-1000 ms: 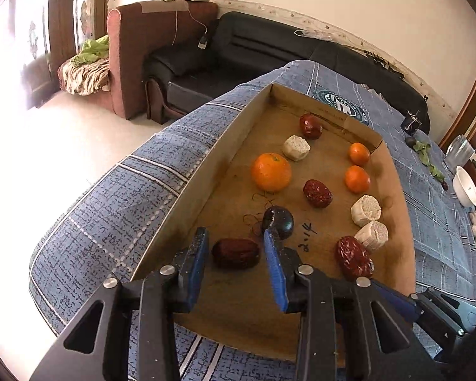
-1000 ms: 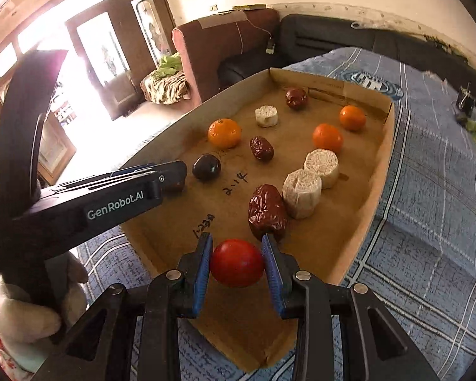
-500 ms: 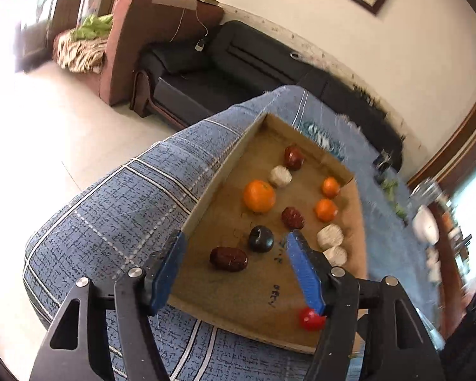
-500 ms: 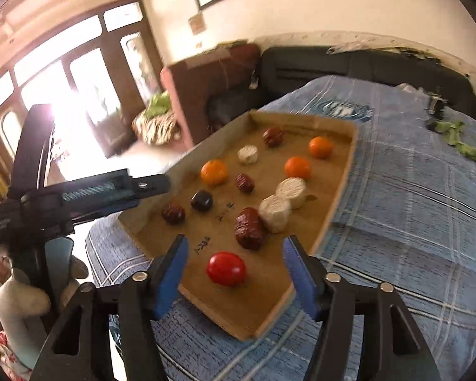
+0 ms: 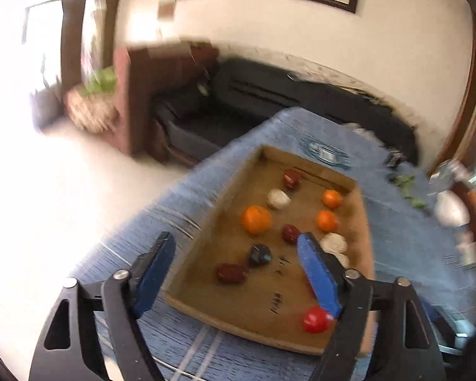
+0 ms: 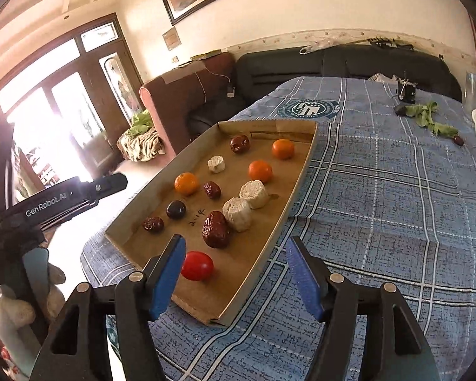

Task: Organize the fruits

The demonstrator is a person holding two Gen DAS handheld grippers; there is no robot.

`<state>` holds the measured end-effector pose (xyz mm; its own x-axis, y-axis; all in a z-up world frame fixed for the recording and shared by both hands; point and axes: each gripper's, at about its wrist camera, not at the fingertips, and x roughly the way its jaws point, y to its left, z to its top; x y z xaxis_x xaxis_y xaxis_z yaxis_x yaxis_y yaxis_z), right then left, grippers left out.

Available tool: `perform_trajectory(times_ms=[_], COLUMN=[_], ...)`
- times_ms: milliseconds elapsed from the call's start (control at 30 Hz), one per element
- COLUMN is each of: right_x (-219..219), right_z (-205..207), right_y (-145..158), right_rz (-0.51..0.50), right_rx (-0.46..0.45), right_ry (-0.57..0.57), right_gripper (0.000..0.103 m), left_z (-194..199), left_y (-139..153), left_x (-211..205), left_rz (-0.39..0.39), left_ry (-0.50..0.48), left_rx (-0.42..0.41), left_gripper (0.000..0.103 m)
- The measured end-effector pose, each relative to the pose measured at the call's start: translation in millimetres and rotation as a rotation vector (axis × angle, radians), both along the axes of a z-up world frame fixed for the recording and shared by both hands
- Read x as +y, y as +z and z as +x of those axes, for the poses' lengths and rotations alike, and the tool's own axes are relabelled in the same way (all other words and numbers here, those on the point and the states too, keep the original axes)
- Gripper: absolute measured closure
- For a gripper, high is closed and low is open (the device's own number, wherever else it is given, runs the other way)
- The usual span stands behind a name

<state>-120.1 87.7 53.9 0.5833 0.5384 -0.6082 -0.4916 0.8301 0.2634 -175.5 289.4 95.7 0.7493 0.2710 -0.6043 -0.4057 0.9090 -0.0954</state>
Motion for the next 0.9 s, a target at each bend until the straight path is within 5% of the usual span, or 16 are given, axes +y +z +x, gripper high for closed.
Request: perform_trajectory(times_ms=[100, 200, 433, 667, 900], right_x=[-2.6, -7.1, -18.7, -23.1, -23.2], right_z=[-3.3, -5.5, -4.7, -3.3, -2.6], right_y=[2.2, 4.1, 5.0, 2.3, 1.0], right_rz=[-0.017, -0.017, 0.003, 0.006, -0.010], right_rx=[-0.023, -0.038, -0.038, -0.029, -0.027], right_ry=[-0.009, -0.018, -0.030, -0.044, -0.058], right_gripper=[0.029, 0.026, 0.023, 0.020, 0.015], left_z=[-3.0, -5.2, -20.1, -21.5, -24.5], left_y=[10.1, 17.0, 20.8, 18.3, 15.3], left_x=[-22.0, -32.1, -23.7, -28.6, -48.2], left_rz=[0.157, 0.218, 0.152, 0.118, 0.218], left_ry=[0.075, 0.123, 0.208, 0.165, 0.171], left_rx=[-0.027, -0.041, -0.086, -0.079, -0.099], left_gripper=[0.005, 0.001, 0.001, 0.000, 0.000])
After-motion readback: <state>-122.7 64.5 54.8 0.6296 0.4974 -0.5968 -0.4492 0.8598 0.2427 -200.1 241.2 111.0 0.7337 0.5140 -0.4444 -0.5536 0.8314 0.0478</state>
